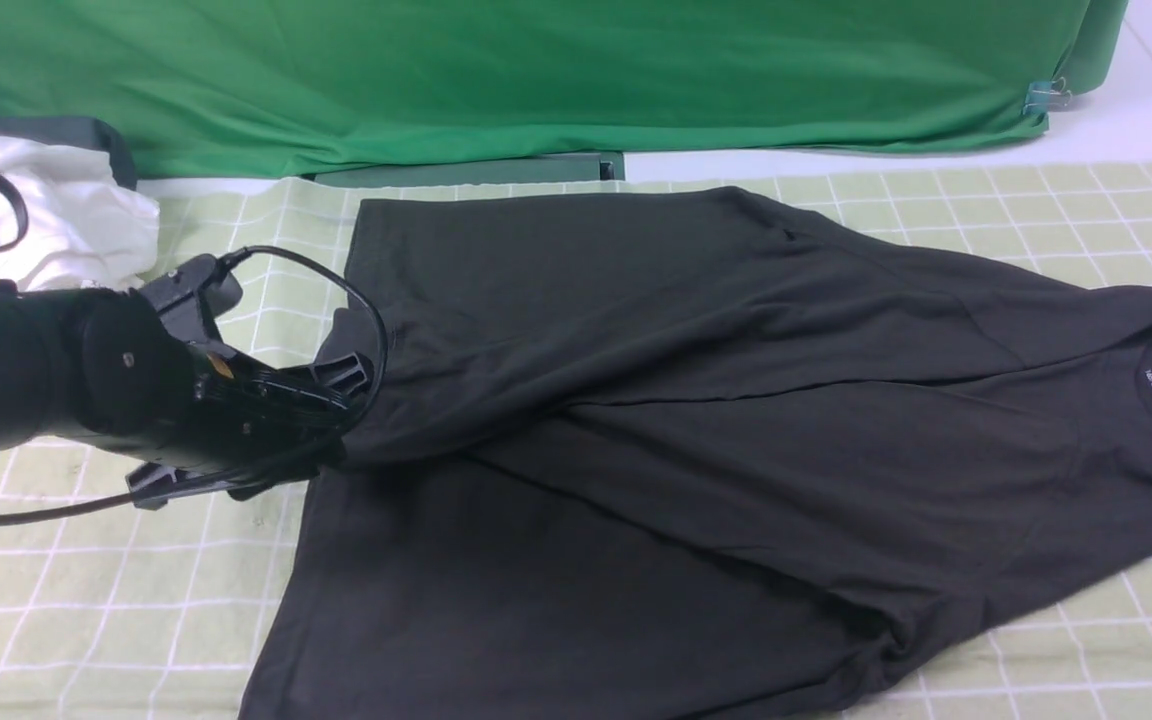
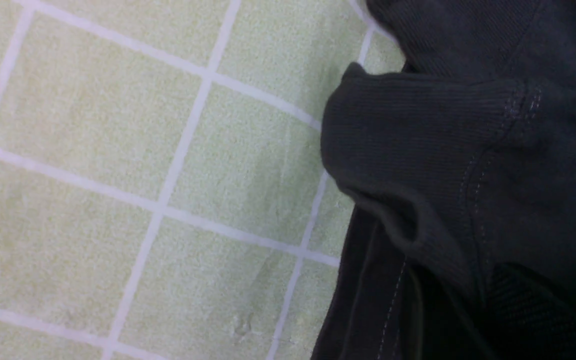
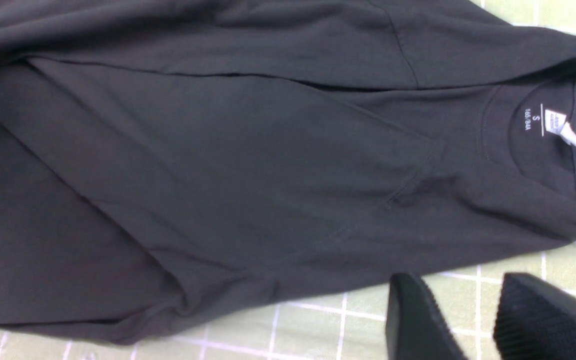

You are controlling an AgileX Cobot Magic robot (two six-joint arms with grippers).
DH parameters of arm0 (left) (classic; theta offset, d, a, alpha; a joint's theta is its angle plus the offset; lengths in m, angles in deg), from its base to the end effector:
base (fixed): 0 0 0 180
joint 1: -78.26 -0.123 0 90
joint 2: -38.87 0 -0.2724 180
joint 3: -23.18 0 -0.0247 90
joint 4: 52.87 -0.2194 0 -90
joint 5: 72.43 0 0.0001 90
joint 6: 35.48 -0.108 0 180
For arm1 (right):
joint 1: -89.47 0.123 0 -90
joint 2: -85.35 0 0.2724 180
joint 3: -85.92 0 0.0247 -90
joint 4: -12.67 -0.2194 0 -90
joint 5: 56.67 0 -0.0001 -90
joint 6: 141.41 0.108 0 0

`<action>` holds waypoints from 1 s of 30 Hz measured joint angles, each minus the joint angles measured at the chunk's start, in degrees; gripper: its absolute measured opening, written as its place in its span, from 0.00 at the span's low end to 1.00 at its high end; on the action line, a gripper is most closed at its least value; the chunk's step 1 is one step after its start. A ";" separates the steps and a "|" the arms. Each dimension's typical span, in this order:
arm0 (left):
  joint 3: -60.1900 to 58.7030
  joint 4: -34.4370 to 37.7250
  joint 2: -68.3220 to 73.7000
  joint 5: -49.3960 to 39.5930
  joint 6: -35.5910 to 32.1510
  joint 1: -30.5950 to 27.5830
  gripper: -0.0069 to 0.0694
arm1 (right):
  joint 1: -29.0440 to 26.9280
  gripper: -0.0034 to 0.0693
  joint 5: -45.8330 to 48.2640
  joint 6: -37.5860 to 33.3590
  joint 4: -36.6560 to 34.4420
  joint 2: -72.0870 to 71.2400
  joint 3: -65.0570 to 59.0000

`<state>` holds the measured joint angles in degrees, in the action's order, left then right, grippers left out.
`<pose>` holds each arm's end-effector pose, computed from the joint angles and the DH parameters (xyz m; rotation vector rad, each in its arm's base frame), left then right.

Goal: Fold a long-sleeved shirt over a green coffee tablecloth.
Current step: 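Fold the left side of the dark shirt inward over its body with the left gripper, then grasp the near edge of the shirt at its hem and shoulder corners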

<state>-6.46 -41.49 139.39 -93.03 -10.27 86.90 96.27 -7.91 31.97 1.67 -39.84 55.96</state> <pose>0.2821 -0.0505 0.1745 -0.6042 2.5979 -0.3528 0.1345 0.0317 0.3172 -0.1966 2.3148 0.2330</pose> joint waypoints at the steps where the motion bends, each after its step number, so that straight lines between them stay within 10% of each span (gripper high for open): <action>1: 1.68 -1.53 0.00 -3.70 0.00 0.00 0.39 | 0.00 0.38 0.64 0.00 0.00 0.00 0.00; 14: 18.13 -12.74 -2.44 -41.73 -7.78 0.00 0.72 | 0.00 0.38 3.43 -0.08 -0.04 0.00 0.00; 30: -9.38 2.53 -4.37 -28.68 -15.23 0.00 0.72 | 2.57 0.38 6.88 -2.70 -0.94 5.11 0.00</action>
<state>-15.83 -38.96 135.01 -121.72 -25.51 86.90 98.85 -1.03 29.27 0.73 -34.72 55.96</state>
